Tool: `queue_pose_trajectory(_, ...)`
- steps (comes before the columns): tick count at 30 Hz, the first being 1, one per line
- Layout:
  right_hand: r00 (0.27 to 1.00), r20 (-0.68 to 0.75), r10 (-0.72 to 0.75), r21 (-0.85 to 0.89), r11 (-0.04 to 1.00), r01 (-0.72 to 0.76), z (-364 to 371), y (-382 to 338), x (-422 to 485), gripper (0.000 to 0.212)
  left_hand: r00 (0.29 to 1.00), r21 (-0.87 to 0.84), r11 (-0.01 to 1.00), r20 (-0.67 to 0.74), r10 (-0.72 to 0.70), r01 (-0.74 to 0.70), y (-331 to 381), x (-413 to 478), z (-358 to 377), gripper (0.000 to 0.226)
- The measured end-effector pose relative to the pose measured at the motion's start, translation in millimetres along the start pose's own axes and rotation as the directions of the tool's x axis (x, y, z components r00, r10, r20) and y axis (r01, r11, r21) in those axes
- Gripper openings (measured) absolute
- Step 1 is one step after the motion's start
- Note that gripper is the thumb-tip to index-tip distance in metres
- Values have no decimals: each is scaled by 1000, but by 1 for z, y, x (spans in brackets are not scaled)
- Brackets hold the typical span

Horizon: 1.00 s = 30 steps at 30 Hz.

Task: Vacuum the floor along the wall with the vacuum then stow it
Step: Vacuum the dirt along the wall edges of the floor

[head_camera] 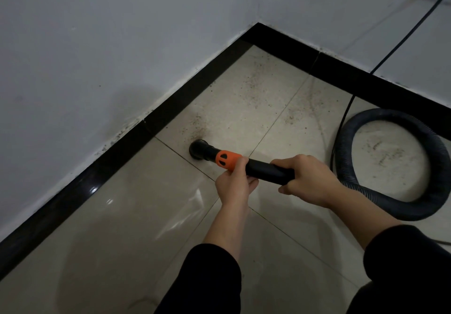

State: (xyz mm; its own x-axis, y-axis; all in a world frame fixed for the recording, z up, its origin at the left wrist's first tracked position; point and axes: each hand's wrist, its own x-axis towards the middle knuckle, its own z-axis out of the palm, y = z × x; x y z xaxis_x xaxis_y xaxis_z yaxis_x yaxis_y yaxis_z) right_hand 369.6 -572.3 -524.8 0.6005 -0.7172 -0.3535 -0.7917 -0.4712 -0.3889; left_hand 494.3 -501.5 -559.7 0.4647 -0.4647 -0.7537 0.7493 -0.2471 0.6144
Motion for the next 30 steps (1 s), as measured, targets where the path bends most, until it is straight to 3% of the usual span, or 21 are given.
queue_pose_trajectory(15,999,-25,-39,-44,998,38,10,-23,21,37,999,-50,999,-41,10,-12,19,17,-14,13)
queue_pose_trajectory(30,993,-77,-92,-68,994,87,29,-45,49,27,998,-62,997,-53,36,-39,40,41,-31,15)
